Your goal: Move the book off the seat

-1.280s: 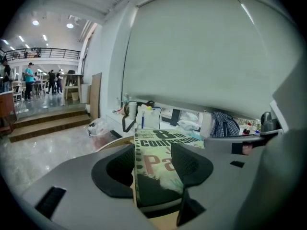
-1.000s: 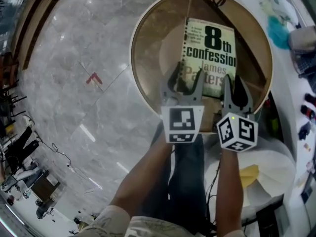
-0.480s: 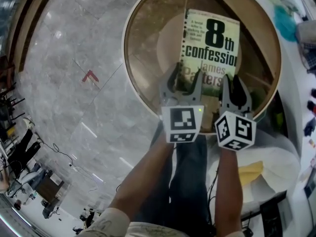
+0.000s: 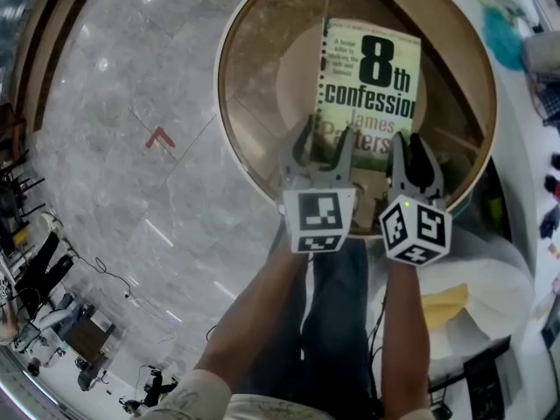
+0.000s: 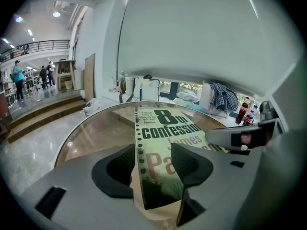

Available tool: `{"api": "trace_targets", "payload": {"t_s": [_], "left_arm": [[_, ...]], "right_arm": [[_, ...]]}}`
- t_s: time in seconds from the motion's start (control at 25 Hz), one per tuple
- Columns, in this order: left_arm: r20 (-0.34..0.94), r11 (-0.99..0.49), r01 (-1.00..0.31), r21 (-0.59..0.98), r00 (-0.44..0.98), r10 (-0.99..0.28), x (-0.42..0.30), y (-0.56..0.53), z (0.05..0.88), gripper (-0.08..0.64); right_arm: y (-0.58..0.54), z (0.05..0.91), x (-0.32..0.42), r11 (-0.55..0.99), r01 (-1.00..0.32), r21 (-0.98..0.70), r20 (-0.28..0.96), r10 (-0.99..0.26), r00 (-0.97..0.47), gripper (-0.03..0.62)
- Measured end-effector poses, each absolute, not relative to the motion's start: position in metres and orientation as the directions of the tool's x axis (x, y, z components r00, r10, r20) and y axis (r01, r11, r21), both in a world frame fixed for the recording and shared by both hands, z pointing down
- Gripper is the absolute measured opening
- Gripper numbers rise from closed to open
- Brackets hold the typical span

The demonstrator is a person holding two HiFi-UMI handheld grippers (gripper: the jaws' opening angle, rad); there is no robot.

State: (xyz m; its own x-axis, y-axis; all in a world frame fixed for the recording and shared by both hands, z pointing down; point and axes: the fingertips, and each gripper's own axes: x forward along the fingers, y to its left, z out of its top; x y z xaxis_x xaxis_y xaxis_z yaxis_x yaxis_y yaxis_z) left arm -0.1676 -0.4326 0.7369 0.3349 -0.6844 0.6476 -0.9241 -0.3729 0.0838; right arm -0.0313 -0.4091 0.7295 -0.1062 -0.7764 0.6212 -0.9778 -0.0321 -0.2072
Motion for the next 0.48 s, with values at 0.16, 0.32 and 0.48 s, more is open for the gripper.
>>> {"api": "trace_targets", "payload": {"t_s": [0.16,0.32,0.48], "left_arm": [[0.624,-0.367,-0.928,0.069,0.327,-0.710,-0.171,-0.438,0.716,0.243],[0.599,-0.378,-0.924,0.063,0.338,-0.726,-0.168,-0.444,0.681,0.243],[0.534,-0.397,-0.917,0.030,0.350,-0.769,-0.167,-0.465,0.623,0.242]], "right_arm": [[-0.413,0.710,-0.032,-0.027,-0.980,-0.198,0.596,-0.797,-0.099,0.129],[-0.416,0.675,-0.041,0.001,-0.979,-0.204,0.568,-0.815,-0.119,0.129],[-0.433,0.619,-0.046,0.019,-0.979,-0.201,0.504,-0.855,-0.120,0.129]]}}
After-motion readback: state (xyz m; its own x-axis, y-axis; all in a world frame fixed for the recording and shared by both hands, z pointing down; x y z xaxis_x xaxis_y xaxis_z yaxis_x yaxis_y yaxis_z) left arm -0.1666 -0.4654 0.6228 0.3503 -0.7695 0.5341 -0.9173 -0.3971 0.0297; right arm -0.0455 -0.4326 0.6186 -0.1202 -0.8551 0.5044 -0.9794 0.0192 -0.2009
